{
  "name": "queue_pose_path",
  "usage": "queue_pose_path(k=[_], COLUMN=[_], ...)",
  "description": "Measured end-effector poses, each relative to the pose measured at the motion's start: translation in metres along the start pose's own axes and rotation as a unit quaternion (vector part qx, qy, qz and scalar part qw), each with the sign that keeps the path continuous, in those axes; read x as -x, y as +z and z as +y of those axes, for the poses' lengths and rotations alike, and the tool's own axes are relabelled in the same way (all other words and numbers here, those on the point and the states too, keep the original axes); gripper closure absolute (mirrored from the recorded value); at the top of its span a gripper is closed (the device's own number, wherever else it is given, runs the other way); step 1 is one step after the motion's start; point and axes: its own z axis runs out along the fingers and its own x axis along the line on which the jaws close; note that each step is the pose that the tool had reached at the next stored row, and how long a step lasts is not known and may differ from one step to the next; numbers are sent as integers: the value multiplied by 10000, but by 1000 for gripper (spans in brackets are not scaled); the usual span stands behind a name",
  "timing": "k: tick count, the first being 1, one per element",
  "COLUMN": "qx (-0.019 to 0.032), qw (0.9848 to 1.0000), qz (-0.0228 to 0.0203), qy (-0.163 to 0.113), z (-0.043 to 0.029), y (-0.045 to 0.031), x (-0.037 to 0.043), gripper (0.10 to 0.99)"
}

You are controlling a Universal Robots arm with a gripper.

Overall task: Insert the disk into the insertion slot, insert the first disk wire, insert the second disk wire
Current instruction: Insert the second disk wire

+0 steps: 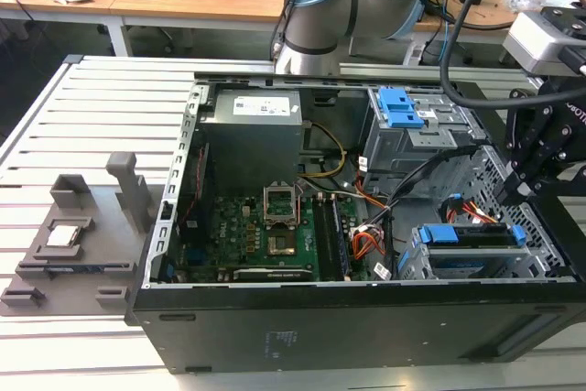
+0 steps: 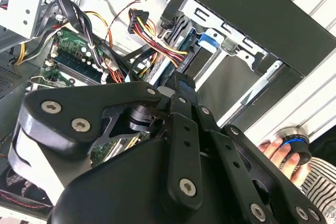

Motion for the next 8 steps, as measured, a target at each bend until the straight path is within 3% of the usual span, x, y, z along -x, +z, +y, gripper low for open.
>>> queue_pose_path(k=[8], qx=[0], qw=[10000], qz=[0], qy=[0], z=[0], y=[-1], x=[0], gripper=[973])
